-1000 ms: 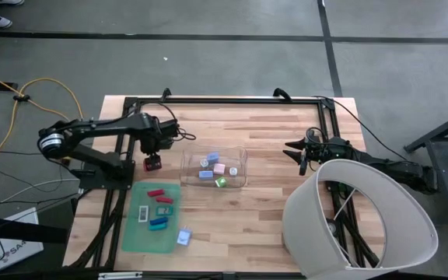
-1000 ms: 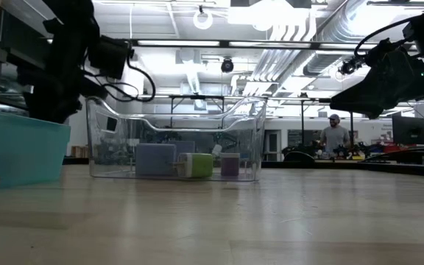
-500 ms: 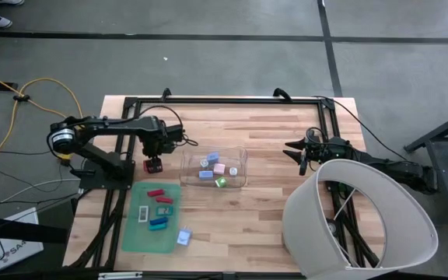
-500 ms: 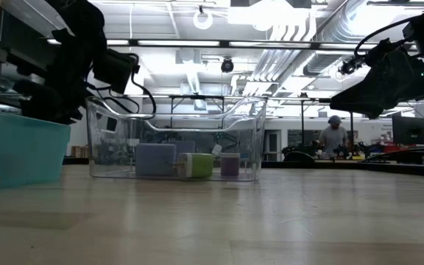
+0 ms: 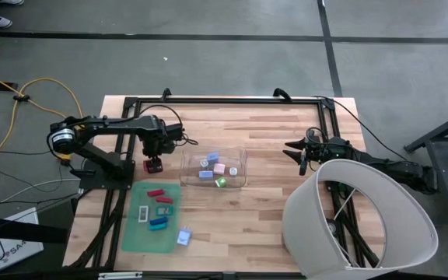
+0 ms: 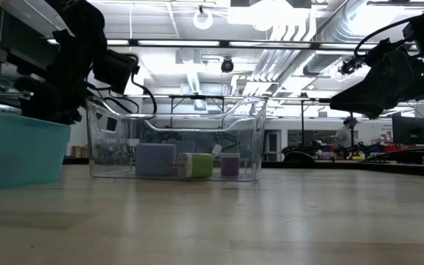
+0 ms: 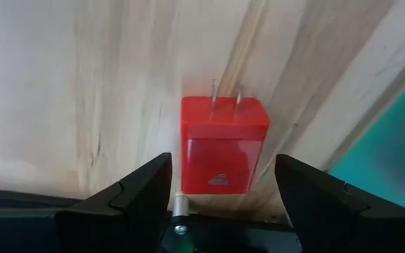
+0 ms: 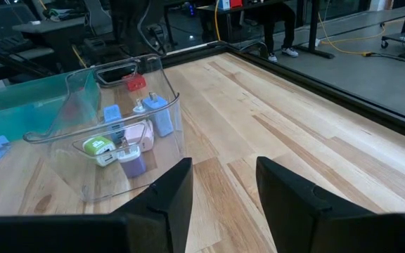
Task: Pick & Place Office items
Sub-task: Put the red charger adapter into the transparent bin
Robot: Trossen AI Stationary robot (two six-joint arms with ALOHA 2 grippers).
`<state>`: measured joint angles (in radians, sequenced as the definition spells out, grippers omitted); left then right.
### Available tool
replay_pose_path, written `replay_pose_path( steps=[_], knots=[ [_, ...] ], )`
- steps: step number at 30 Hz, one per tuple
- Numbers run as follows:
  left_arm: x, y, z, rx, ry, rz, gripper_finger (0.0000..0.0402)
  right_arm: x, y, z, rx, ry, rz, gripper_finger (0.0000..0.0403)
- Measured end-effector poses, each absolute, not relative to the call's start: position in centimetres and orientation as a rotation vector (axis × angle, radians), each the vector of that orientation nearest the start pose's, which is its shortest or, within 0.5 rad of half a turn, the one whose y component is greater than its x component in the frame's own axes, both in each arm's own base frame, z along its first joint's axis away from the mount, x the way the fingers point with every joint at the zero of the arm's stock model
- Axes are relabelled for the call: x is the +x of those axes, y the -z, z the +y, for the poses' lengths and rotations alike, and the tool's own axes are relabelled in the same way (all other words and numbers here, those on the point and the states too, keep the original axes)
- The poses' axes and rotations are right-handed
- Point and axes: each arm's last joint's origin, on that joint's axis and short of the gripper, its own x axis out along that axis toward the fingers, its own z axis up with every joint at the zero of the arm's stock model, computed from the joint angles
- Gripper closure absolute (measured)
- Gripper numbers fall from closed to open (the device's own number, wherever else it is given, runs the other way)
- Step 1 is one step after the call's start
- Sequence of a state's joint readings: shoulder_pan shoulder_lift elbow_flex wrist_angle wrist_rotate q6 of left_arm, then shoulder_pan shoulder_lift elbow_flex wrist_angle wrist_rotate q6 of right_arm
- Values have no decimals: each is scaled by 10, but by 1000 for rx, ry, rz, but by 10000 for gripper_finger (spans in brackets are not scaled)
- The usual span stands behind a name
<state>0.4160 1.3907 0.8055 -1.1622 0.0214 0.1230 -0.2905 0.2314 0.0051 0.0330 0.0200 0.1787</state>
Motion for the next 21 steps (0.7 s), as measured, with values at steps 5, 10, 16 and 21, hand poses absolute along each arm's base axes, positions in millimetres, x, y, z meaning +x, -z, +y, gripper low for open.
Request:
replay_pose_path(
  steps=[5, 10, 16, 21],
  knots=[
    [177, -183, 77, -301, -164, 1717, 155, 105, -149, -32, 203, 325, 164, 259],
    [178, -183, 76, -307, -149, 1713, 155, 105, -149, -32, 203, 325, 164, 259],
    [178, -183, 76, -312, -154, 1706, 155, 105, -149, -32, 203, 325, 164, 259],
    [180, -183, 78, -315, -165, 1686, 149, 105, -149, -32, 203, 326, 164, 259]
  ],
)
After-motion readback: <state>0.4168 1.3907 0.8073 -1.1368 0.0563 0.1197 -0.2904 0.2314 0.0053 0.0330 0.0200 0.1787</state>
